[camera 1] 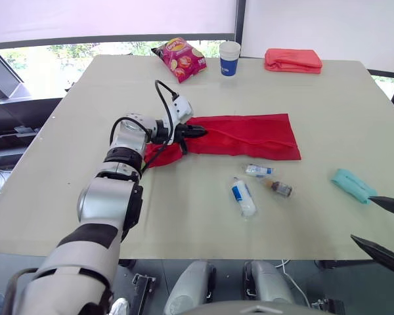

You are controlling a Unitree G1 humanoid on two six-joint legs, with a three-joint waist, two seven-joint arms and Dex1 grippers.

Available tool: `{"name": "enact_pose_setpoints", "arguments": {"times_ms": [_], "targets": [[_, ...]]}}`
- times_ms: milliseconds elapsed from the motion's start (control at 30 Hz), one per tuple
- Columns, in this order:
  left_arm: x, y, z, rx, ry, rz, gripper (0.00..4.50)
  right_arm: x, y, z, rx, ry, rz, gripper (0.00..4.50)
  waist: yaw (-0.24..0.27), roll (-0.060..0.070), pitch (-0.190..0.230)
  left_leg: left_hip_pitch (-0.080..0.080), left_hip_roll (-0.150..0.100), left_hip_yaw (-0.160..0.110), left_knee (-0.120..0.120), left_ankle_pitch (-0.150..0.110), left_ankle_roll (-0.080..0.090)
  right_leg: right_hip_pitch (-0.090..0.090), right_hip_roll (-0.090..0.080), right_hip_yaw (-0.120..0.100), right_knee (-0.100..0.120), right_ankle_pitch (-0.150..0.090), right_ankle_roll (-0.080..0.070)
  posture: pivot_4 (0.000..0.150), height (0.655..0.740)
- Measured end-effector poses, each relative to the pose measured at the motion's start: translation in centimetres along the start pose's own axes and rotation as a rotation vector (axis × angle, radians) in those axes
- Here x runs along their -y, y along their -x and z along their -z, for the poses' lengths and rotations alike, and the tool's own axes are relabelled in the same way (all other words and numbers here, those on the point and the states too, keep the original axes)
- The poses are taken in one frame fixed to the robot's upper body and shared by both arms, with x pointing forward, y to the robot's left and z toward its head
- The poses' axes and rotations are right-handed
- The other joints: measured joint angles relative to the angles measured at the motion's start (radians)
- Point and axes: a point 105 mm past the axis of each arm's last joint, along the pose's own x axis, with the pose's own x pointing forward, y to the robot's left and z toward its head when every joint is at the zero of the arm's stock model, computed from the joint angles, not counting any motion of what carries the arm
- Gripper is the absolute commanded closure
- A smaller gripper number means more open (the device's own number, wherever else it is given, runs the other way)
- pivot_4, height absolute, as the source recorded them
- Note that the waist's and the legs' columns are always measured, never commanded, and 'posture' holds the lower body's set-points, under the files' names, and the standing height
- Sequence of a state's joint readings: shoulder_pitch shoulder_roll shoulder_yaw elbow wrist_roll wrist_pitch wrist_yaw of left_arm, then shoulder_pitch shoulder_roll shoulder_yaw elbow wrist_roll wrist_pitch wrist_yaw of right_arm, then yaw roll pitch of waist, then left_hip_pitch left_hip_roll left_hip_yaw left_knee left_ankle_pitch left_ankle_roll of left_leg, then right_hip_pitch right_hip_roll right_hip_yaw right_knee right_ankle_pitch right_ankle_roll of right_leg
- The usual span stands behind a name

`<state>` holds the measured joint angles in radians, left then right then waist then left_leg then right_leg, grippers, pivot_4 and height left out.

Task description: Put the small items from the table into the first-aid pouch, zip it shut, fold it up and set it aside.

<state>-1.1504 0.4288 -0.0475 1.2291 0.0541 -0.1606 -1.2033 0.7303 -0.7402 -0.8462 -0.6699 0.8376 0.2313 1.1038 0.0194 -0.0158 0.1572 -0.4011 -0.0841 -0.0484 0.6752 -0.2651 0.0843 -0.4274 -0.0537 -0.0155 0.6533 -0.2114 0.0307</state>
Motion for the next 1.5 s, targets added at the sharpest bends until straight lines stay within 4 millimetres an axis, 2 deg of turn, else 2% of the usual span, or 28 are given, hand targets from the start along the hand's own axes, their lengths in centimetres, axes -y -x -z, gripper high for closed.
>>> {"name": "enact_pose_setpoints", "arguments": {"times_ms": [133, 233, 367, 433, 500, 567, 633, 800, 867, 967, 1167, 1267, 1500], "targets": [[0.0, 0.0, 0.0, -0.001, -0.001, 0.001, 4.48, 0.7, -0.4, -0.3, 0.004, 0.041, 0.031, 0.0, 0.001, 0.0, 0.0, 0.0, 0.0, 0.0, 0.0, 0.0, 0.0, 0.0, 0.0, 0.0, 0.0, 0.0, 0.0, 0.15, 0.7395], [0.3, -0.3, 0.1, 0.0, -0.009, 0.013, 4.48, 0.4, -3.5, -0.8, 0.036, 0.083, 0.039, 0.0, -0.002, 0.0, 0.0, -0.001, 0.0, 0.0, 0.0, 0.002, -0.004, -0.002, 0.0, 0.0, 0.001, 0.0, 0.0, 0.15, 0.7395], [0.6, -0.6, 0.2, -0.003, -0.02, 0.031, 4.48, -0.5, -6.5, -0.5, 0.033, 0.057, 0.035, 0.0, 0.0, 0.0, 0.0, -0.005, 0.0, 0.0, 0.002, 0.002, -0.004, -0.005, 0.0, 0.0, 0.002, 0.0, 0.0, 0.15, 0.7395], [0.9, -0.9, 0.3, -0.015, -0.043, 0.046, 4.48, -2.4, -9.4, -0.1, 0.038, -0.005, -0.007, 0.0, 0.001, 0.0, 0.0, -0.011, 0.0, -0.001, 0.007, 0.002, -0.004, -0.01, 0.0, -0.001, 0.004, 0.0, 0.0, 0.15, 0.7395], [1.0, -1.0, 0.3, -0.015, -0.044, 0.05, 4.48, -2.9, -10.0, -0.1, 0.034, -0.013, -0.015, 0.0, 0.003, 0.0, 0.0, -0.015, -0.001, -0.001, 0.009, 0.002, -0.004, -0.014, 0.0, -0.001, 0.006, 0.0, 0.0, 0.15, 0.7395], [1.1, -1.0, 0.4, -0.016, -0.042, 0.05, 4.48, -3.2, -11.0, 0.5, 0.009, -0.015, 0.001, 0.0, 0.002, -0.003, -0.001, -0.015, -0.001, -0.001, 0.01, 0.002, -0.004, -0.014, 0.0, -0.001, 0.007, 0.0, 0.0, 0.15, 0.7395], [1.2, -1.1, 0.4, -0.014, -0.045, 0.053, 4.48, -3.6, -12.8, 1.9, -0.032, -0.041, 0.047, 0.0, 0.001, -0.005, -0.002, -0.015, -0.001, -0.001, 0.01, 0.002, -0.004, -0.014, 0.0, -0.001, 0.007, 0.0, 0.0, 0.15, 0.7395], [1.2, -1.2, 0.3, -0.01, -0.051, 0.057, 4.48, -4.4, -15.9, 4.5, -0.087, -0.131, 0.118, 0.0, -0.003, -0.005, -0.002, -0.015, -0.002, 0.0, 0.01, 0.002, -0.004, -0.015, 0.0, -0.001, 0.008, 0.0, 0.0, 0.15, 0.7395], [1.3, -1.2, 0.3, -0.009, -0.053, 0.057, 4.48, -4.9, -17.0, 4.4, -0.079, -0.147, 0.112, 0.0, -0.004, -0.005, -0.002, -0.015, -0.002, 0.0, 0.01, 0.002, -0.004, -0.015, 0.0, -0.001, 0.008, 0.0, 0.0, 0.15, 0.7395], [1.3, -1.2, 0.3, -0.008, -0.055, 0.058, 4.48, -5.2, -18.1, 4.2, -0.066, -0.161, 0.103, 0.0, -0.004, -0.005, -0.002, -0.015, -0.002, 0.0, 0.01, 0.002, -0.004, -0.015, 0.0, -0.001, 0.008, 0.0, 0.0, 0.15, 0.7395], [1.4, -1.3, 0.3, -0.014, -0.06, 0.071, 4.48, -5.5, -19.2, 5.4, -0.126, -0.159, 0.063, 0.0, -0.005, -0.005, -0.002, -0.015, -0.002, -0.001, 0.01, 0.002, -0.004, -0.015, 0.0, -0.001, 0.008, 0.0, 0.0, 0.15, 0.7395], [1.5, -1.3, 0.3, -0.014, -0.061, 0.074, 4.5, -5.7, -19.1, 6.3, -0.16, -0.164, 0.087, 0.75, -0.004, -0.005, -0.002, -0.015, -0.002, -0.001, 0.01, 0.002, -0.004, -0.015, 0.0, -0.001, 0.008, 0.0, 0.0, 0.15, 0.7395], [1.5, -1.3, 0.3, -0.015, -0.061, 0.077, 4.5, -5.9, -18.8, 5.8, -0.144, -0.154, 0.106, 4.21, -0.005, -0.005, -0.002, -0.015, -0.002, -0.001, 0.01, 0.002, -0.004, -0.015, 0.0, -0.001, 0.008, 0.0, 0.0, 0.15, 0.7395]]}}
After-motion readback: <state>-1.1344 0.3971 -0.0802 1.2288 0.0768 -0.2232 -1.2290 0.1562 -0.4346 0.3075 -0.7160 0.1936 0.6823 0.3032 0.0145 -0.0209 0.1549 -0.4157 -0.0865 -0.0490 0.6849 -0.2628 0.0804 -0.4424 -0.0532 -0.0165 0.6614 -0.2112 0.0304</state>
